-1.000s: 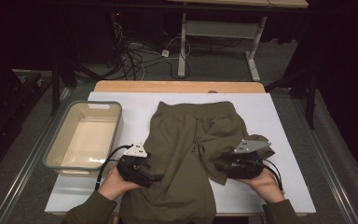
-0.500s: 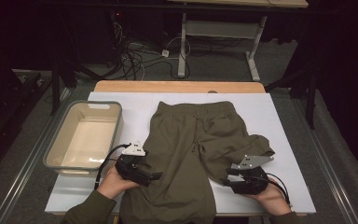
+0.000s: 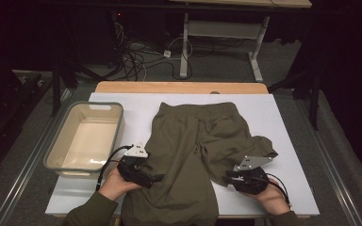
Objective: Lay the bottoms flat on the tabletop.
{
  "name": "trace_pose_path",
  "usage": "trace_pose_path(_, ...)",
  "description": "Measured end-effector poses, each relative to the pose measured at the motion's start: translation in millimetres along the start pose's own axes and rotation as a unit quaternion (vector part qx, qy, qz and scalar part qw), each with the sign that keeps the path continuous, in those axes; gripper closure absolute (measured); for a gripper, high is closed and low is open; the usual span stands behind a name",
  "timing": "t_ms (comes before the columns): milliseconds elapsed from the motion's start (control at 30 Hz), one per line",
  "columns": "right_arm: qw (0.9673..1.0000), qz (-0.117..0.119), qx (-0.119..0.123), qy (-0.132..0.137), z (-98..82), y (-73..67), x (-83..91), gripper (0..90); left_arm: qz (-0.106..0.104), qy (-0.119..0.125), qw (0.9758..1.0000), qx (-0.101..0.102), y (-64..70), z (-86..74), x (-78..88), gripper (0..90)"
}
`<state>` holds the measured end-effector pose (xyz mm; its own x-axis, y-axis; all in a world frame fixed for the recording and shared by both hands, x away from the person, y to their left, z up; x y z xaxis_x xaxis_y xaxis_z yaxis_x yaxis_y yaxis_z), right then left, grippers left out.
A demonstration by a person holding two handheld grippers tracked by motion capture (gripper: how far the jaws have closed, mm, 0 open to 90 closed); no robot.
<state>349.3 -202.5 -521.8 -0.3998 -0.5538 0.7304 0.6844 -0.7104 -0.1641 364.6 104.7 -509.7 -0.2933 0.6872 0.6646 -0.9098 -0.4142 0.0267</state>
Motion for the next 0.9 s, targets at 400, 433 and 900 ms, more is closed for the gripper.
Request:
trace_pose_path(400,0.9996,0.028,0.000,-0.009,2.4,-12.9,10.5,88.8,0.000,0.005,1.0000,-0.001,0.6,0.9,1.4,0.0)
trace_pose_path(433,0.9994,0.035,0.001,-0.006,3.5,-17.6,13.8,88.9,0.000,0.006,1.0000,0.000,0.3,1.0,1.6,0.0)
trace_pose_path(900,0.9903,0.129,0.049,0.016,25.0,-92.9,13.7,89.3,-0.002,0.005,1.0000,-0.003,1.4,1.5,1.0,0.0)
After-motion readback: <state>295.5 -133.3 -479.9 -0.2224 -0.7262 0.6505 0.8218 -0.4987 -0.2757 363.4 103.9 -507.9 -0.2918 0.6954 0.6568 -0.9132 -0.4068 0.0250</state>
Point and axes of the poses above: each handheld gripper's, and its own axes: x roughly backward along the jaws, z roughly out of its top, y roughly to its right, the point moved 7 cm from there along -x, roughly forward along the jaws, and after that the axes turned 12 degrees about -x, right-handed, at the moved point
